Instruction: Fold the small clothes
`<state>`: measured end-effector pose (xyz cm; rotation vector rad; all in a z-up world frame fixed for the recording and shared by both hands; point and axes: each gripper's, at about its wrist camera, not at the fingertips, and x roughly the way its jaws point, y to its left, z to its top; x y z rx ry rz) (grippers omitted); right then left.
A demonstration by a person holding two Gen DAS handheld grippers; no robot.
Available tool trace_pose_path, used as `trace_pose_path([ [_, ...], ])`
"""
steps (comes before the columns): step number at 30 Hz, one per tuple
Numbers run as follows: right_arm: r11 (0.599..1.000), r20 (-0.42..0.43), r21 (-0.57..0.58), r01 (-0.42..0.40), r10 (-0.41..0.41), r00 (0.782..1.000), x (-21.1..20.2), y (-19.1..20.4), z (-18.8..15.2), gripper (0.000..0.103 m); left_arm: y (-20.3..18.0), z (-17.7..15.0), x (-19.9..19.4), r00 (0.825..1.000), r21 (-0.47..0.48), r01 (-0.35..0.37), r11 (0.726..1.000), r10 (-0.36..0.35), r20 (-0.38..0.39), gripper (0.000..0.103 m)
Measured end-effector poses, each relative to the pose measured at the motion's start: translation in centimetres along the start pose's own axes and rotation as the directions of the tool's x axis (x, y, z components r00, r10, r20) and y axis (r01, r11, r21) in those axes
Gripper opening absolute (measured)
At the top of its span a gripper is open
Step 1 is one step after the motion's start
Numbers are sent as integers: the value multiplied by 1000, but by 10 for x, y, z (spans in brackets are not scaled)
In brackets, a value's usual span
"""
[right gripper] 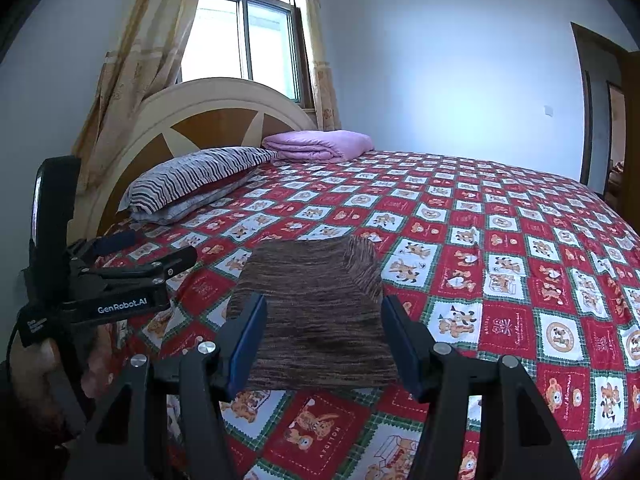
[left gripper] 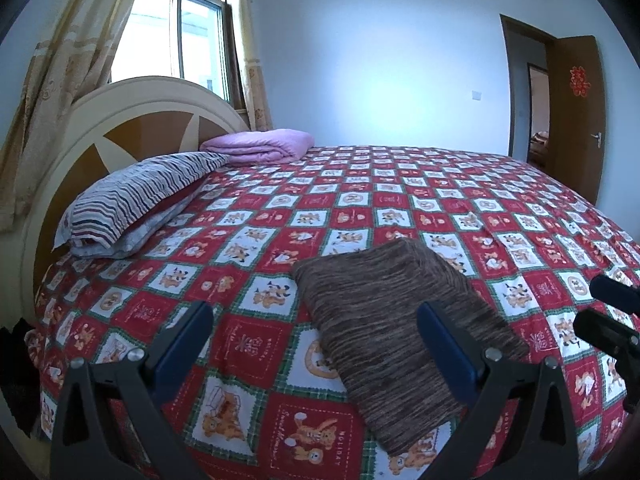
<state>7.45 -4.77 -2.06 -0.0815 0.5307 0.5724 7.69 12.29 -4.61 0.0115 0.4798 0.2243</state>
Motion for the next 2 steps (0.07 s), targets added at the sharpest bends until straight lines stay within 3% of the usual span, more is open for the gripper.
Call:
trace_pose_path([
  [2, 1000, -2, -5, 1, -1, 1000, 1, 1, -1, 60, 0, 0, 0, 1000, 2, 3, 1000, -3, -2, 103],
])
